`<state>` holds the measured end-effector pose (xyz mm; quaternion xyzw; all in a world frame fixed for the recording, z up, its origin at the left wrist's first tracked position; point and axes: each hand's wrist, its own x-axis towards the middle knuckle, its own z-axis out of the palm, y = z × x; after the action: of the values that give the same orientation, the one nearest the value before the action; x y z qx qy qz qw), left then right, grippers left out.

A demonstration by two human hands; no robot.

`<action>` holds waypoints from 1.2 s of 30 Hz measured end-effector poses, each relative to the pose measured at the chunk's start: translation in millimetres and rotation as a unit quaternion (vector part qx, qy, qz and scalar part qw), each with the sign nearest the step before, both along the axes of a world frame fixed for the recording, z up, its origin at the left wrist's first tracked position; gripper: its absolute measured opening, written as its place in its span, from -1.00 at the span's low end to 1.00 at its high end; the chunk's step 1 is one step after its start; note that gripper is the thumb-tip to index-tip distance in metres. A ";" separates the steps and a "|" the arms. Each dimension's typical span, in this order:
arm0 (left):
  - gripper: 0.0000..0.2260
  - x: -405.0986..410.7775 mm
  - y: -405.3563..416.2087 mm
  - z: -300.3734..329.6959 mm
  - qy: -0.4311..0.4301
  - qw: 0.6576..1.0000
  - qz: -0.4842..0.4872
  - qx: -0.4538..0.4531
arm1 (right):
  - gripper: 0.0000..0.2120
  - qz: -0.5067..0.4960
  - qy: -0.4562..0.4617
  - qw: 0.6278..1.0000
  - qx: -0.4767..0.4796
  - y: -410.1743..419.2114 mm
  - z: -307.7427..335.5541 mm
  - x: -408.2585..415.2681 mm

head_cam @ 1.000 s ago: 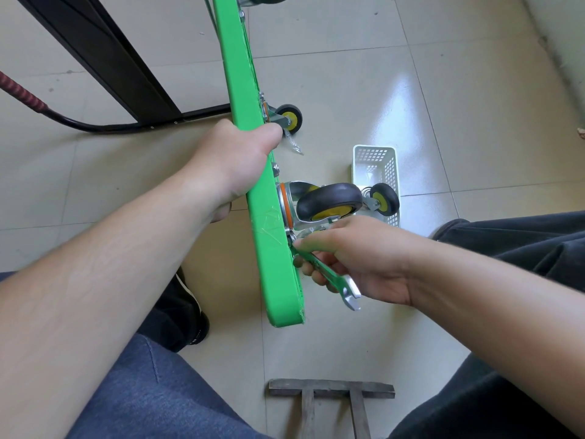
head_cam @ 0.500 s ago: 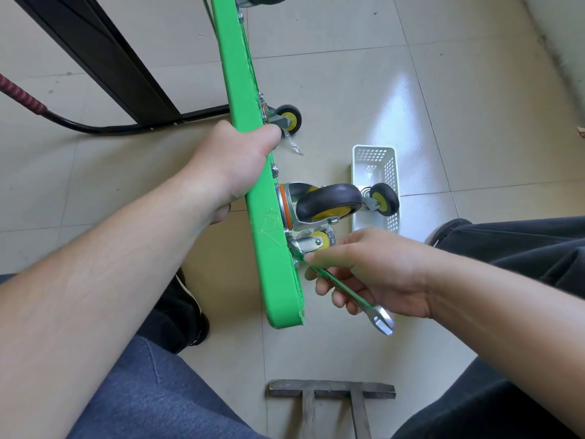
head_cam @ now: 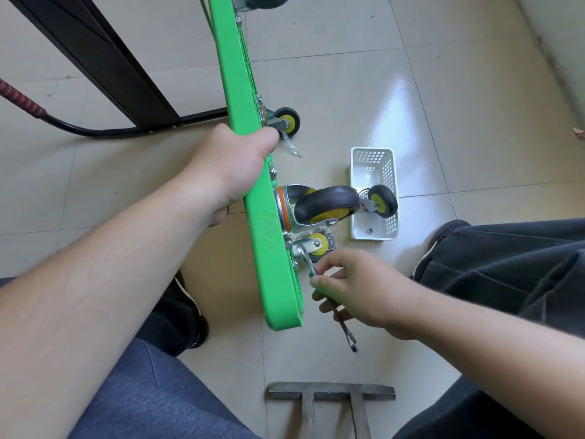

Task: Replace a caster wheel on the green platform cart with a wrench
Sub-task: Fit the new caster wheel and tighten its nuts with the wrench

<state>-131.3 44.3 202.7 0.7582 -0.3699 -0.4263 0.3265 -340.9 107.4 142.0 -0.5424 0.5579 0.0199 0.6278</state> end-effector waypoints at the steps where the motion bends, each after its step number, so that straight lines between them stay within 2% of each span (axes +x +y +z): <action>1: -0.88 0.4 0.1 0.1 0.002 1.000 0.001 -0.001 | -0.92 0.021 0.006 0.999 -0.025 1.6 -4.6 0.9; 3: -0.88 0.9 0.1 -0.6 0.000 1.000 -0.002 -0.001 | -0.93 0.054 0.018 0.996 -0.068 3.0 -11.6 3.1; 11: -0.92 1.7 -1.0 -2.6 0.002 1.000 -0.001 -0.009 | -0.90 0.069 0.015 0.988 -0.137 -3.5 -31.2 8.5; 21: -0.82 -0.1 -0.5 0.3 0.004 1.000 0.007 -0.002 | -0.89 0.055 -0.032 0.979 -0.194 -14.5 -49.0 12.8; 26: -0.74 -1.4 -0.2 3.3 -0.001 1.000 0.006 0.005 | -0.85 0.069 -0.052 0.972 -0.217 -14.2 -51.1 13.3; 36: -0.77 -3.2 1.7 7.9 -0.001 1.000 0.010 0.014 | -0.88 0.097 -0.041 0.971 -0.215 -10.1 -48.6 16.8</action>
<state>-134.6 46.0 210.5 0.7668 -0.3570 -0.4271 0.3198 -324.1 97.3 93.5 -0.7168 0.4675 -0.0622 0.5136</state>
